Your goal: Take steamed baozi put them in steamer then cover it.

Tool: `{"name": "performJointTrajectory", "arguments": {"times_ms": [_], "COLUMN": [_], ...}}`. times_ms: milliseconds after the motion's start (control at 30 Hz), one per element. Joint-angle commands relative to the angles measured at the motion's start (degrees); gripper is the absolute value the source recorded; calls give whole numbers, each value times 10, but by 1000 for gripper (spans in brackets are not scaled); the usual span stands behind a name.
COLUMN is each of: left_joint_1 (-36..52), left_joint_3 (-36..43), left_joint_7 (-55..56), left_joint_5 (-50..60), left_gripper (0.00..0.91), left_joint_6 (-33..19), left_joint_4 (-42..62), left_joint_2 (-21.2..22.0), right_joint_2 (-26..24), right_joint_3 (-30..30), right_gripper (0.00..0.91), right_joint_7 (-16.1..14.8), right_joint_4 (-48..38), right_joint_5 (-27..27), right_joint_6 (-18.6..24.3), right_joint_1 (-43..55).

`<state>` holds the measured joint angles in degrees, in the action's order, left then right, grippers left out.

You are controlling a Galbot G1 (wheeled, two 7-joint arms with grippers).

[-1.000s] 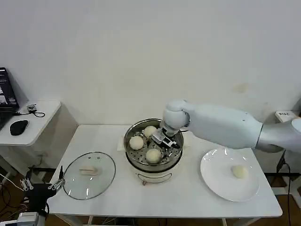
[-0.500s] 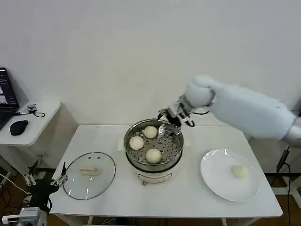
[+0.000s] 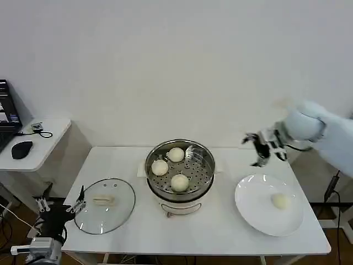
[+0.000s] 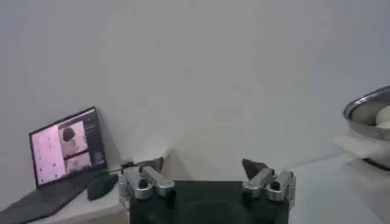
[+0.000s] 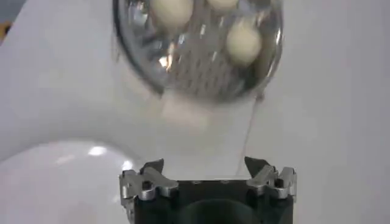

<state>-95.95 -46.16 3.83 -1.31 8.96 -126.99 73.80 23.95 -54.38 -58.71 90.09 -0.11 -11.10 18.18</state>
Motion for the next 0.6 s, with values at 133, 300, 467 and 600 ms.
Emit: {"name": "performJointTrajectory", "arguments": {"times_ms": [133,300,467,600], "left_joint_1": [10,9,6,5], "left_joint_3": [21,24,21,17], "left_joint_7": [0,0,-1,-1], "left_joint_5": [7,11,11,11], "left_gripper": [907,907,907,907], "left_joint_6": [1,2,2,2], "left_joint_4": [7,8,10,9], "left_joint_2": [0,1,1,0], "right_joint_2": [-104,-81,-43,-14], "right_joint_3": [90,151,216,228], "right_gripper": [907,907,907,907], "right_joint_7": [23,27,25,22], "right_joint_4": [-57,-82,-118,-150], "right_joint_5": [-50,-62,-68,-74], "right_joint_6": [19,26,35,43], "right_joint_1": [-211,-285,-335,-337]}}
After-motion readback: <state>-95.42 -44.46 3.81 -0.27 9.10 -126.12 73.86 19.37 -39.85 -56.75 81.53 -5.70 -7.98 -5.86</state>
